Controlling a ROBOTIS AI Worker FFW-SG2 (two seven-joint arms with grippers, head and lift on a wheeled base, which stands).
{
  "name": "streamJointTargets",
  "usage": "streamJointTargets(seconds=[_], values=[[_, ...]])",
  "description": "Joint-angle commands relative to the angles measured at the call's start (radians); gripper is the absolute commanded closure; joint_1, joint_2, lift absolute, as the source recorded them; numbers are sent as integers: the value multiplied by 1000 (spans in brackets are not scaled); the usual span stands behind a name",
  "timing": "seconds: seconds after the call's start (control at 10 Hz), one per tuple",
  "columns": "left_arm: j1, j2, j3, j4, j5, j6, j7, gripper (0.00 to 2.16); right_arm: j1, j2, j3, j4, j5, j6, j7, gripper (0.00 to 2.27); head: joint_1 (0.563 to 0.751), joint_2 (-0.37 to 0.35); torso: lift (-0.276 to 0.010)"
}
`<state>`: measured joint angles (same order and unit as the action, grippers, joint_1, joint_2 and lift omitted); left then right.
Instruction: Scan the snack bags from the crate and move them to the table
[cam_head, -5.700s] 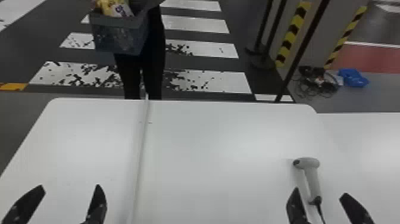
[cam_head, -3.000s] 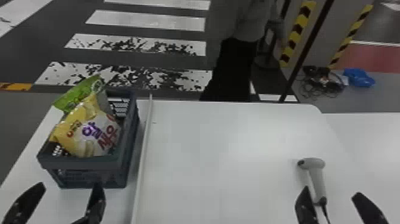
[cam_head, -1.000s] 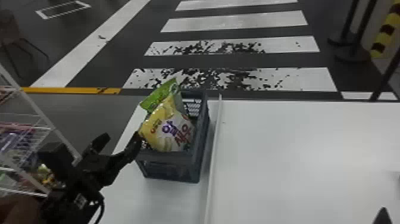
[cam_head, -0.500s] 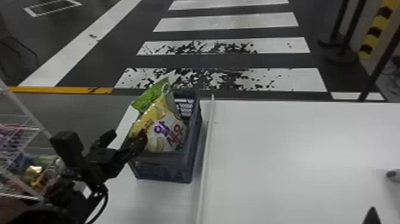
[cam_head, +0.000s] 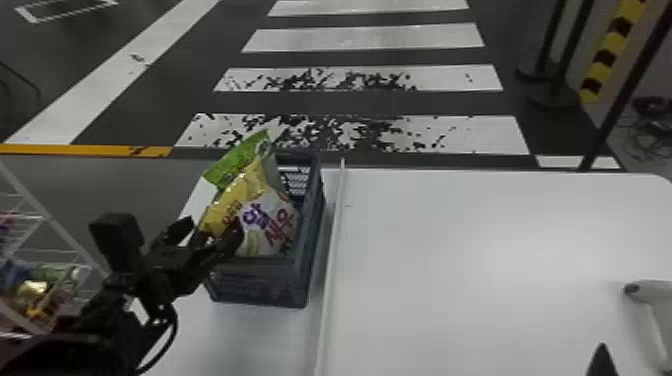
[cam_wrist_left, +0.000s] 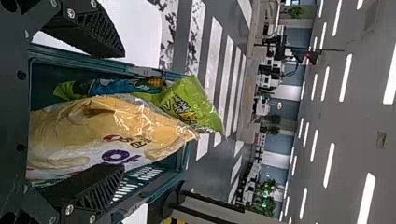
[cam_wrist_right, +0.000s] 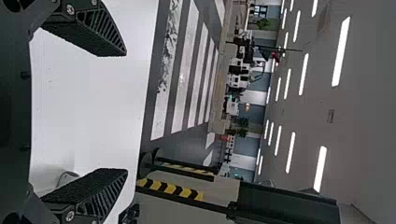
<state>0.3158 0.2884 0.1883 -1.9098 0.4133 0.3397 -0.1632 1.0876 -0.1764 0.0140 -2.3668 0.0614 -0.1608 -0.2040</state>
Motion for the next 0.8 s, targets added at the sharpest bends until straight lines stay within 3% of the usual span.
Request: streamJointTargets(seconds=[0.0,0.1,0.2,0.3,0.4,0.5,0.7], values=[[-11,0,-6,5,-7,0,1,211,0,0,0,0,0,4,0,107,695,128,-95],[-14,0,-10,5,-7,0,1,218,0,0,0,0,0,4,0,107,695,125,-95],[-18,0,-23,5,-18,-3,11,502,2,0,0,1,0,4,0,107,695,122,-95],[-20,0,-26,3,-19,-6,24,917,2,2,-2,1,2,4,0,107,695,118,-95],[-18,-1,-29,0,-16,-6,42,1544,2,0,-2,1,0,4,0,107,695,116,-95],[-11,-1,-30,-12,-16,-6,54,1885,-2,0,-2,1,0,7,0,107,695,118,-95],[19,-1,-30,-67,-25,-6,70,1892,-14,0,4,8,0,13,0,107,695,116,-95]])
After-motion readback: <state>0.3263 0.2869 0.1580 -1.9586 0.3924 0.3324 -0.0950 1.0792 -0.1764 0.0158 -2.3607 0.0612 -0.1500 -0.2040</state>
